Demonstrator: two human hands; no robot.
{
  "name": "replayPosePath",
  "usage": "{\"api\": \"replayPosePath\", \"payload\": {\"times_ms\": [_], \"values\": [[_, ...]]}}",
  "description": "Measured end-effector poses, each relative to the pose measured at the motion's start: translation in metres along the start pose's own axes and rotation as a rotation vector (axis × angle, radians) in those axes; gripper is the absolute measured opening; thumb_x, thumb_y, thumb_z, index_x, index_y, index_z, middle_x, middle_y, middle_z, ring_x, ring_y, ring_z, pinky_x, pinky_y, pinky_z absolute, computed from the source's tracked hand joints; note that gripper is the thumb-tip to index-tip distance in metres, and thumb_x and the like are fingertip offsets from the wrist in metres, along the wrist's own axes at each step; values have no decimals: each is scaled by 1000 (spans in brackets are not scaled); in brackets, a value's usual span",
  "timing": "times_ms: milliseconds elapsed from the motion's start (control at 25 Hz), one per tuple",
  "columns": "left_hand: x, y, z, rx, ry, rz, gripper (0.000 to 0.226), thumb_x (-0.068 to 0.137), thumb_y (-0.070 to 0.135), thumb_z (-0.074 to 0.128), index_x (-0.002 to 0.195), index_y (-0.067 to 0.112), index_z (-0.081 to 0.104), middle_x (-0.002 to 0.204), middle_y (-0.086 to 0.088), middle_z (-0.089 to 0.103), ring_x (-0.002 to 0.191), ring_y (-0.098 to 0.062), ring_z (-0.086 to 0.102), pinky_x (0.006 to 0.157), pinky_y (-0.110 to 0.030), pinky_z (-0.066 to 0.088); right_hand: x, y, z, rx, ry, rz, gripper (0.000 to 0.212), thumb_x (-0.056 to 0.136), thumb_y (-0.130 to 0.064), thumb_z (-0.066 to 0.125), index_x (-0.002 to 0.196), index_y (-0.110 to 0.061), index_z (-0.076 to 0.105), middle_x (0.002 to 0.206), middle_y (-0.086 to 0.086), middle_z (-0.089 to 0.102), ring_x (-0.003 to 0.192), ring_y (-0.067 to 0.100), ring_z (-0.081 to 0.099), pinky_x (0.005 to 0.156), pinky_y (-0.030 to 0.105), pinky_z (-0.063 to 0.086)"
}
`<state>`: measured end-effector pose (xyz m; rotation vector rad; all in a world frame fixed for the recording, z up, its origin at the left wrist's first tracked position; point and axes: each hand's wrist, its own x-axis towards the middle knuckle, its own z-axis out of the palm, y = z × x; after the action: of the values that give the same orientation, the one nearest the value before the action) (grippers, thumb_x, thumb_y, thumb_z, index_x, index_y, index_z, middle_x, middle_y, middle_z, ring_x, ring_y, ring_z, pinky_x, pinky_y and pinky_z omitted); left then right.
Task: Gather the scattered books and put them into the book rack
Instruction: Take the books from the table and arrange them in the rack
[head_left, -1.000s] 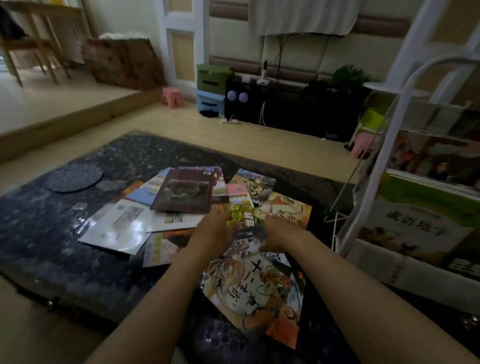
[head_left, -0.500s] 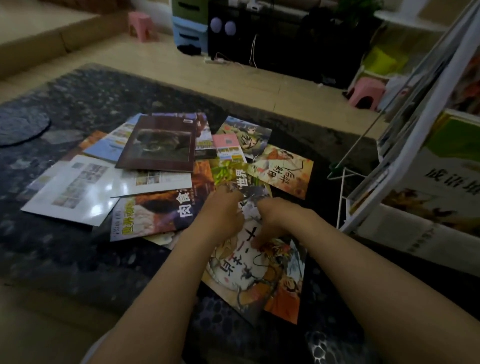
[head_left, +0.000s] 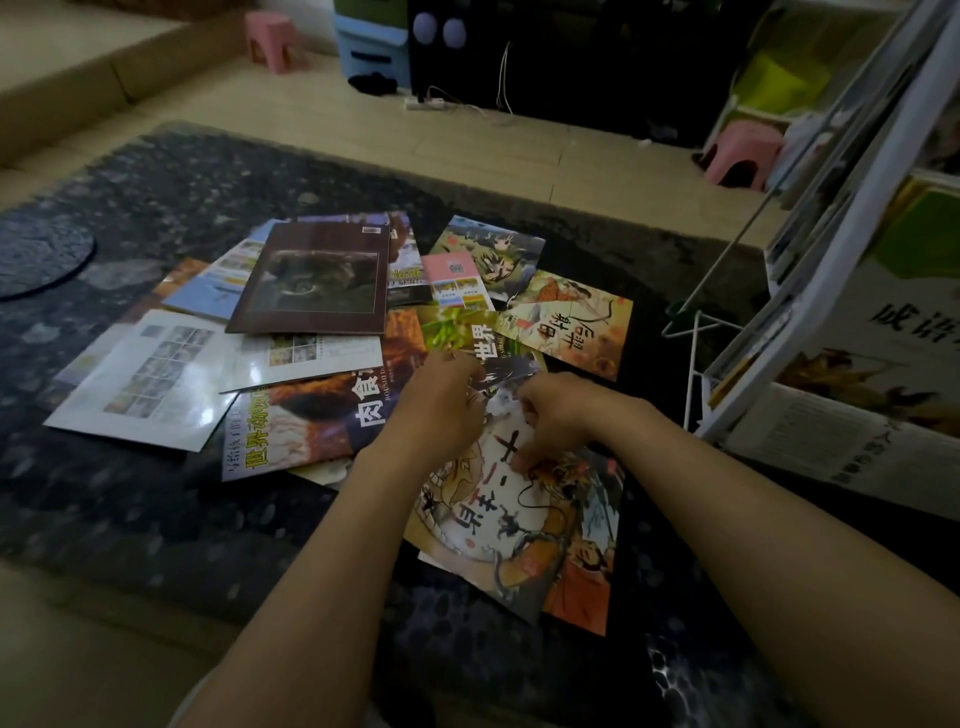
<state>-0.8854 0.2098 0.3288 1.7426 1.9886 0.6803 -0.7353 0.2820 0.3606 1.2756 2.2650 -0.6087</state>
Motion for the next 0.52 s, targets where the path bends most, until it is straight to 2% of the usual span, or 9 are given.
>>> {"api": "replayPosePath", "payload": {"times_ms": [160, 280, 440, 520], "values": [[0, 2, -5, -22, -3, -15, 30, 92, 17, 62, 122, 18, 62, 120, -6, 44, 105, -23, 50, 89, -30, 43, 3, 12, 1, 107, 35, -51, 43, 75, -49, 82, 82, -15, 57, 92, 8, 60, 81, 25, 56, 64, 35, 43], [0, 3, -12, -35, -25, -46, 29, 89, 19, 67, 117, 19, 63, 119, -3, 41, 103, -21, 49, 92, -29, 43, -1, 14, -3, 129, 122, -70, 39, 81, -46, 78, 90, -13, 57, 95, 8, 61, 84, 26, 58, 66, 36, 44], [-1, 7, -24, -236, 34, -126, 10, 92, 16, 63, 98, 19, 56, 104, 0, 51, 93, -17, 52, 77, -30, 48, -9, 7, -15, -6, 380, -39, 35, 85, -53, 70, 87, -26, 48, 92, -2, 57, 83, 16, 52, 63, 33, 42], [-1, 8, -31, -380, 136, -155, 7, 95, 11, 57, 97, 14, 52, 93, -1, 53, 86, -18, 52, 73, -34, 47, -9, 5, -22, 47, 545, -34, 41, 83, -57, 69, 98, -25, 49, 105, 0, 55, 92, 18, 53, 73, 38, 50]]}}
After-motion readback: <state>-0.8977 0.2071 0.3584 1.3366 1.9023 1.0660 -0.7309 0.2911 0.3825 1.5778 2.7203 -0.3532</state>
